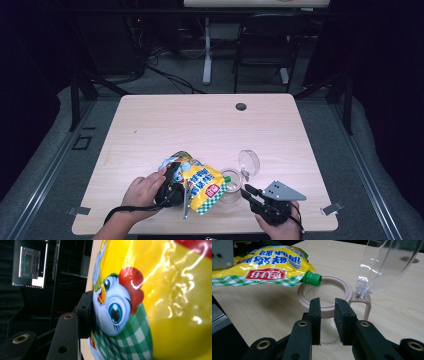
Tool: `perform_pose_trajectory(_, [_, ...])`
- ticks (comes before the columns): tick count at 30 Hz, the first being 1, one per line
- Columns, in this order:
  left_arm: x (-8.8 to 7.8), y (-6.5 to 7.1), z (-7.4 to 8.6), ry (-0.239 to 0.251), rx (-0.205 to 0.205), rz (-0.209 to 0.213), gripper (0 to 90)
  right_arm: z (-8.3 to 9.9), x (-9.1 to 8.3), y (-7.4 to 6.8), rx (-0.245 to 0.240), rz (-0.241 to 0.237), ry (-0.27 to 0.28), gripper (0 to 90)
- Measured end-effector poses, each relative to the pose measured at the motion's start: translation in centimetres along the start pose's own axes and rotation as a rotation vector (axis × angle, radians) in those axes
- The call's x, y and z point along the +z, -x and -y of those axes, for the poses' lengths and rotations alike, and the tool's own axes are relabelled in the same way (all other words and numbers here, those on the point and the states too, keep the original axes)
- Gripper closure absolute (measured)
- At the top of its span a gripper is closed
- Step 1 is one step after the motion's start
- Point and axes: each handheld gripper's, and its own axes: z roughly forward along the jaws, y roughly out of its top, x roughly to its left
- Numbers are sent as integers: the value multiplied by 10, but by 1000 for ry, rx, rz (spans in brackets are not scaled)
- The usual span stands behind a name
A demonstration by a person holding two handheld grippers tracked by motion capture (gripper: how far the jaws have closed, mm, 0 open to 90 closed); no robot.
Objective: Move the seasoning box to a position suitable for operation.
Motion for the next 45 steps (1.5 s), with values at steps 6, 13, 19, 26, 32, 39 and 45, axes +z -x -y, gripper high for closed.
perform_pose_trajectory(6, [-1, -1, 1, -6, -12, 0, 545, -2, 2, -2, -13, -14, 2, 754])
perform_pose_trajectory(13, [-2, 0, 1, -17, -11, 3, 545, -4, 6, -6, -24, -22, 10, 749])
perform_pose_trajectory(19, [-2, -1, -1, -18, -9, 5, 545, -6, 8, -7, -33, -26, 16, 748])
perform_pose_trajectory(26, [-2, -1, -3, -24, -15, 7, 545, -7, 11, -11, -54, -24, 15, 736])
perform_pose_trajectory(32, [-1, -2, -3, -24, -7, 12, 545, -7, 14, -16, -80, -28, 4, 727])
perform_pose_trajectory(39, [-1, -3, -7, -22, 0, 10, 545, -8, 19, -19, -92, -34, -1, 722])
perform_pose_trajectory(45, [-2, -3, -10, -20, 11, 10, 545, -9, 21, -21, -107, -29, -6, 719])
